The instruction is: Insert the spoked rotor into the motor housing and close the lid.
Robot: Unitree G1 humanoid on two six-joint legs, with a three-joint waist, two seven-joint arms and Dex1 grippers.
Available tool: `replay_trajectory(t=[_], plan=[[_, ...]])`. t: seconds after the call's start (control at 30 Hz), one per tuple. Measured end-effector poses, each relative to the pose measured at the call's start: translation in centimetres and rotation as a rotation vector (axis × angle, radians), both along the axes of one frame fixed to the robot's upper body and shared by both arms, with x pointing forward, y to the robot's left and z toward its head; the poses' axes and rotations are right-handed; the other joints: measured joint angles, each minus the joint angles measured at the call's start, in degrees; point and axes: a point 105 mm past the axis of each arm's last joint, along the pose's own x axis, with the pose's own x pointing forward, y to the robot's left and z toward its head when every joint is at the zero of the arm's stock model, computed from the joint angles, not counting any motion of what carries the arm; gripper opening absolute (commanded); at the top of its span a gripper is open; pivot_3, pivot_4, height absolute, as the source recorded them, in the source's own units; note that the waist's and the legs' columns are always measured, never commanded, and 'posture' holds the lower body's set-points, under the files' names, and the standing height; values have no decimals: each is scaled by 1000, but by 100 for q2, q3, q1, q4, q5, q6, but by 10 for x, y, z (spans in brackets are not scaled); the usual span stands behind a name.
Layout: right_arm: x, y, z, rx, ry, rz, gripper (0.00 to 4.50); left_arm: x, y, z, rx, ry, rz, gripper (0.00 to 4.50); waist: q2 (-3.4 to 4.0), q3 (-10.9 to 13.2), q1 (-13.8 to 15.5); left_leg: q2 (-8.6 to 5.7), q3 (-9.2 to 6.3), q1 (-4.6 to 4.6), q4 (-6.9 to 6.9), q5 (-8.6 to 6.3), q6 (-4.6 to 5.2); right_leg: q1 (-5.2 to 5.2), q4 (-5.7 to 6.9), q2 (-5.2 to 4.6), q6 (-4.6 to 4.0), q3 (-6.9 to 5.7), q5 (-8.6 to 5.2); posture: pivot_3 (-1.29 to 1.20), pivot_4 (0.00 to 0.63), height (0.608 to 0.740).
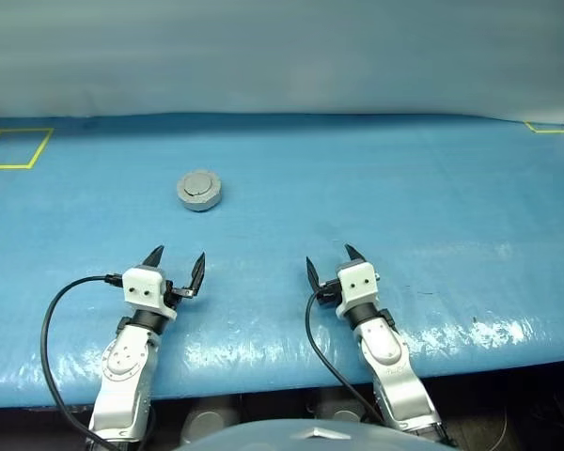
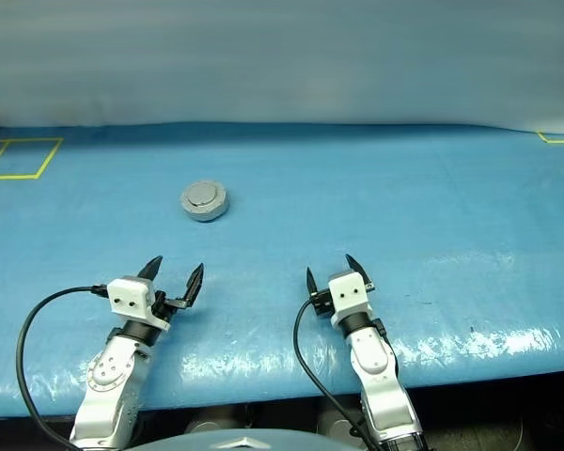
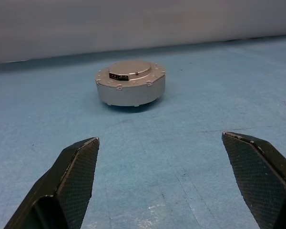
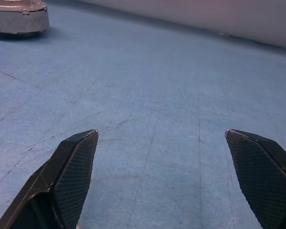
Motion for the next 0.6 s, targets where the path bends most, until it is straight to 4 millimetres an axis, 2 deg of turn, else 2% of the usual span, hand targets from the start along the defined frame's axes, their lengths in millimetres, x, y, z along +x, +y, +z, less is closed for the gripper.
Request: replay_trajectory(t=[0.6], plan=[[-2,0,-4,-37,19,16,4500,0,-2,-2,10,8,-21,4493,0,0,0,0,0,0,0,0,0,0,0,0,0,0,0,0,150,740]])
